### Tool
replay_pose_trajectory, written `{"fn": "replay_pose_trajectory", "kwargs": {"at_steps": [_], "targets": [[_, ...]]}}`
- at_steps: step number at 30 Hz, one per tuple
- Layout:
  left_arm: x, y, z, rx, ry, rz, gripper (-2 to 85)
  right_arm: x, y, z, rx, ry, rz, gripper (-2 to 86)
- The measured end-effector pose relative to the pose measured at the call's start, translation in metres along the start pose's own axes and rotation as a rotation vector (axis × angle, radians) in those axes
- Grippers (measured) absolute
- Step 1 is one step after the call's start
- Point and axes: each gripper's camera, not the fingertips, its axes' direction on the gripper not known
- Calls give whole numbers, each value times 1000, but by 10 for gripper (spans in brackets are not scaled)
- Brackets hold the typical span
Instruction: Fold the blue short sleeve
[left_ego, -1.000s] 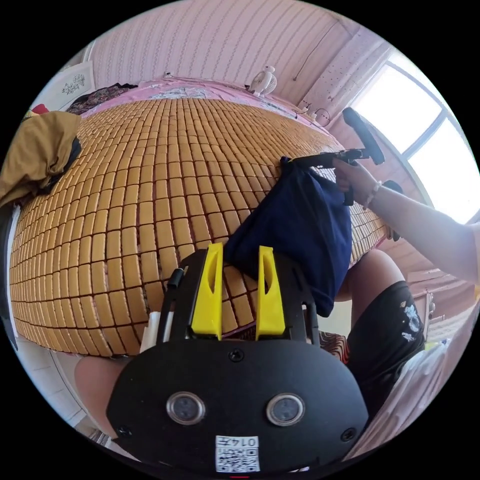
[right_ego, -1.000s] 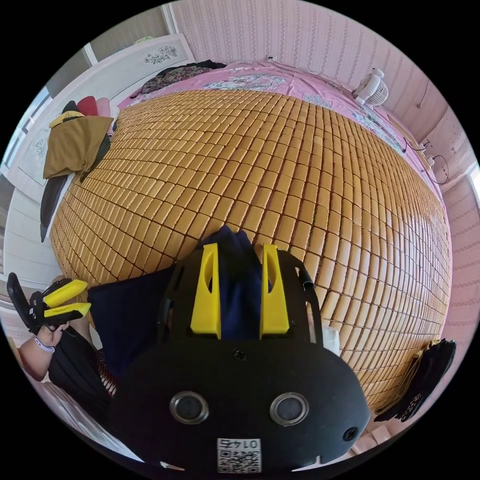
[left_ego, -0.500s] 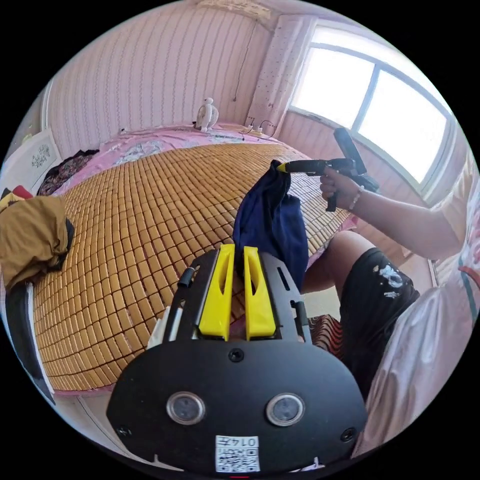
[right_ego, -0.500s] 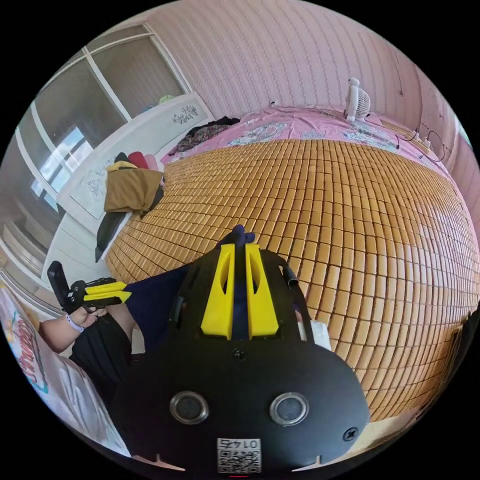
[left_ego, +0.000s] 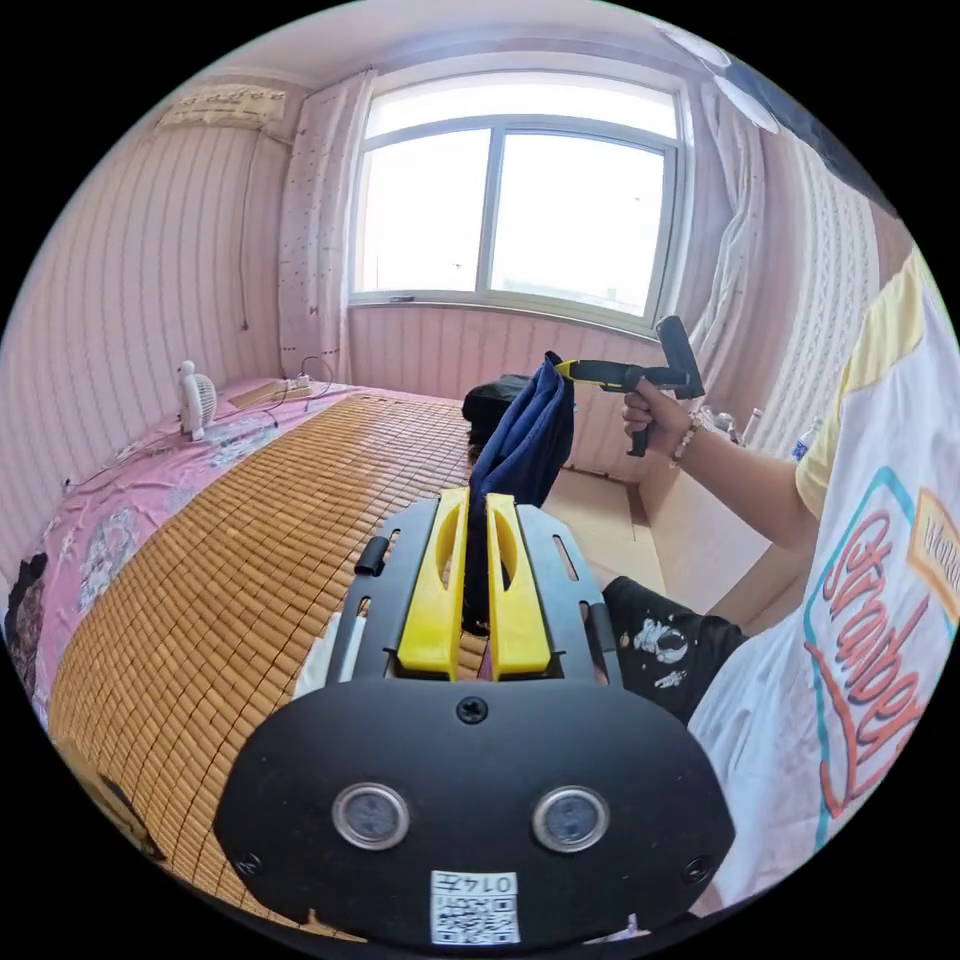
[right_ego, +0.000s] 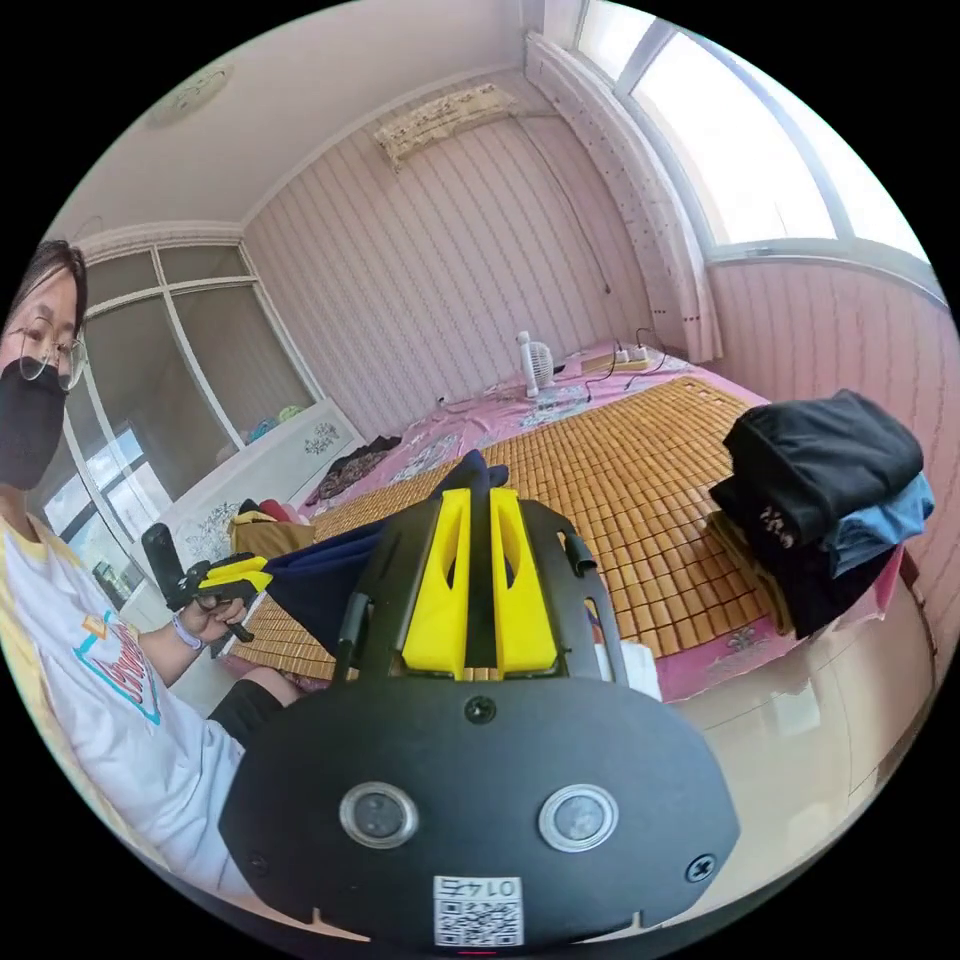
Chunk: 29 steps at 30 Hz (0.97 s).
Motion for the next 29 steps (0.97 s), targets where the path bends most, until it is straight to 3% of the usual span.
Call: {"fn": "replay_pose_trajectory", "kwargs": {"at_steps": [5,7,9,12,15,21,24,29], "targets": [[-7,-109,82,125,193,112,37,40,-64,-72,23,226,-54,27],[-26,-150,126,132,278,20,41,78,-127,-76,-106,331,-13,36],[-45,-185,177,96,339,-42,44,117,-170,-63,-170,465,24,51],[-74,-203,244,-38,271,-152,24,197,-200,-27,-259,753,193,81],[-105,-168,252,-142,299,-265,6,233,-166,-2,-312,670,294,102],[-127,-17,133,-240,219,-326,-9,156,15,13,-267,700,112,63],[-120,54,36,-272,81,-428,-10,110,117,11,-296,670,205,6],[-90,141,-149,-107,-226,-656,-10,33,182,33,-430,584,212,-8]]}}
